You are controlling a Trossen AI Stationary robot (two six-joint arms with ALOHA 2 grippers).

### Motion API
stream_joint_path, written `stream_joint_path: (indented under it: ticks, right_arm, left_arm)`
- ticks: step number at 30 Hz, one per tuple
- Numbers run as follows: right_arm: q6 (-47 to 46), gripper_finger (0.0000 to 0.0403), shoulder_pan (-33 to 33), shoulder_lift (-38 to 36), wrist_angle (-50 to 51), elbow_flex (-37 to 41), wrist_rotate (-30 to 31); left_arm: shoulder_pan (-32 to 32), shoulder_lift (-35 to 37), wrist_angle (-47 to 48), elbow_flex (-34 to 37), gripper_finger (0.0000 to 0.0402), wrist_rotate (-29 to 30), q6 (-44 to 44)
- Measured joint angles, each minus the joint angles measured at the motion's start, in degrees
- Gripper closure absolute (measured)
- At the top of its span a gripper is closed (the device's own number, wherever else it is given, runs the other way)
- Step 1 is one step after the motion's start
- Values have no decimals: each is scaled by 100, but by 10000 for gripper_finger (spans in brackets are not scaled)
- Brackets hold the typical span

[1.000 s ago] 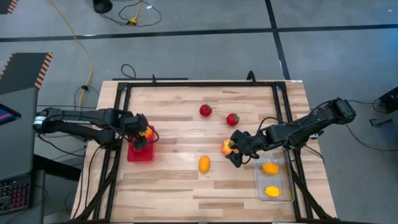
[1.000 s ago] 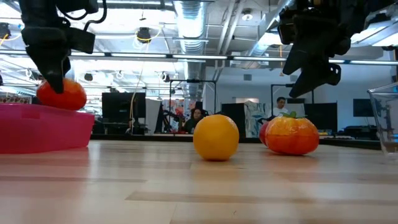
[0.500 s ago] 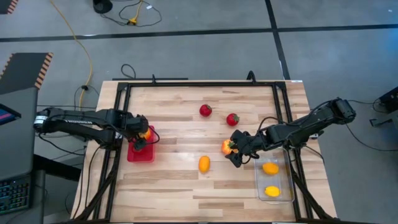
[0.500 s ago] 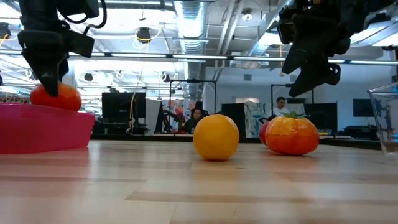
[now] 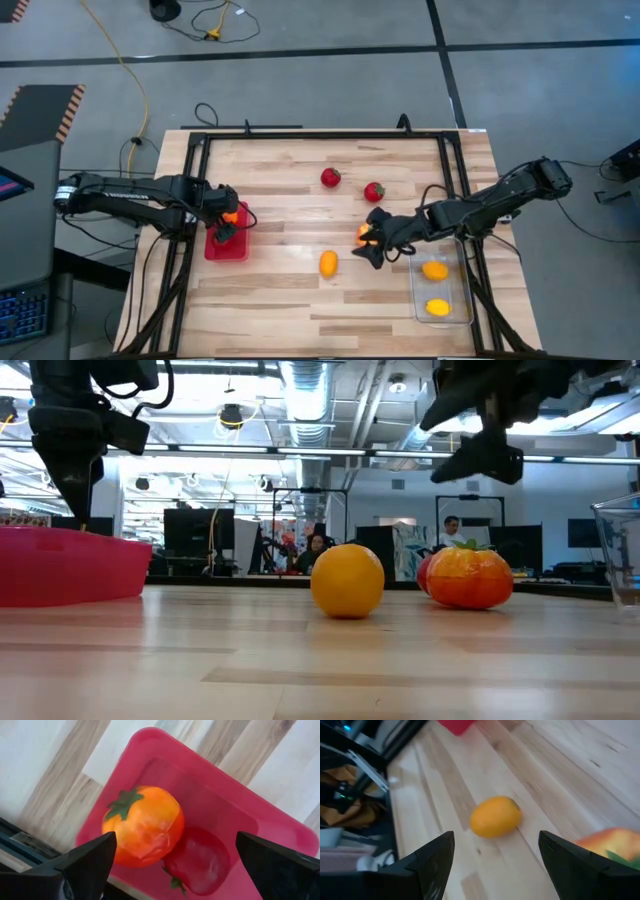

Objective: Sort produce into baskets
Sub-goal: Put the yellow lemon into the transparent bin

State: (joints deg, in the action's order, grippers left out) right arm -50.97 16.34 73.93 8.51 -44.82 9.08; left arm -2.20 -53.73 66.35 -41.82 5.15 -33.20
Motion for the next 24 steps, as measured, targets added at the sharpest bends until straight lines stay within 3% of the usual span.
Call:
stream_joint_path:
  ticks: [7, 14, 18, 24]
  right_arm:
    - [-14, 85, 0, 48, -636, 0, 2]
    - [-135, 85, 52, 655, -1062, -450, -4]
    - [-270, 85, 94, 1062, -468, -1106, -20]
    - [-1312, 85, 81, 1653, 1475, -2326, -20]
  left_arm:
    - [0, 1, -4, 0, 6, 0, 38]
    - [0, 2, -7, 0, 6, 4, 156]
    - [0, 10, -15, 0, 6, 9, 210]
    - [0, 12, -26, -2, 6, 9, 36]
